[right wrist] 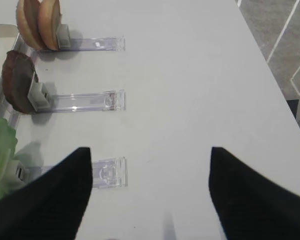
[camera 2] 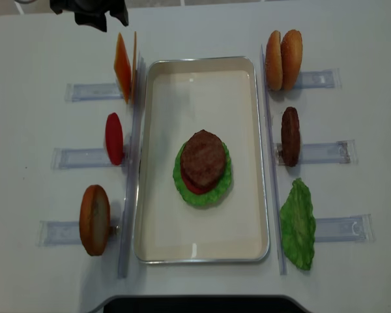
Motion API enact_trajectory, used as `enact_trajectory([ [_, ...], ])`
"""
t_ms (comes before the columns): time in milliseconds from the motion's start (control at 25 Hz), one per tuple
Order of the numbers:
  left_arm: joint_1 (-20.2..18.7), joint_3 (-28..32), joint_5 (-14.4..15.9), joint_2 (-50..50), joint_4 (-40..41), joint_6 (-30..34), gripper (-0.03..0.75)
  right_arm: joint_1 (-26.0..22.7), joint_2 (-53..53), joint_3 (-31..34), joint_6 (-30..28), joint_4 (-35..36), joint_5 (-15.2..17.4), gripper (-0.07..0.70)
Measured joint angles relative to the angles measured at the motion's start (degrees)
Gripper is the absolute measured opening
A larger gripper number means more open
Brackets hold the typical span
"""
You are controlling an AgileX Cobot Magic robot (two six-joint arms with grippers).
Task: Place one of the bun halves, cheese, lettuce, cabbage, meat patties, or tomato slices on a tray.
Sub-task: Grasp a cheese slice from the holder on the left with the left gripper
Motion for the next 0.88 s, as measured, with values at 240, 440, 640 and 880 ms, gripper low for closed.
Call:
enact_trajectory([
  [240,0.0,-0.2,-1.9,2.7,-0.1,-0.7,0.366,0.0,0.0,0.0,0.0,0.0,0.0,0.472],
  [440,0.0,-0.2,-5.1,6.9,-0.3,-0.7,0.366,0.0,0.0,0.0,0.0,0.0,0.0,0.472],
  [640,0.0,-0.2,-6.3,9.8,-0.3,-0.6,0.366,0.0,0.0,0.0,0.0,0.0,0.0,0.472],
  [880,0.0,-0.2,-7.4,13.3,-0.3,-0.6,0.356,0.0,0.0,0.0,0.0,0.0,0.0,0.472],
])
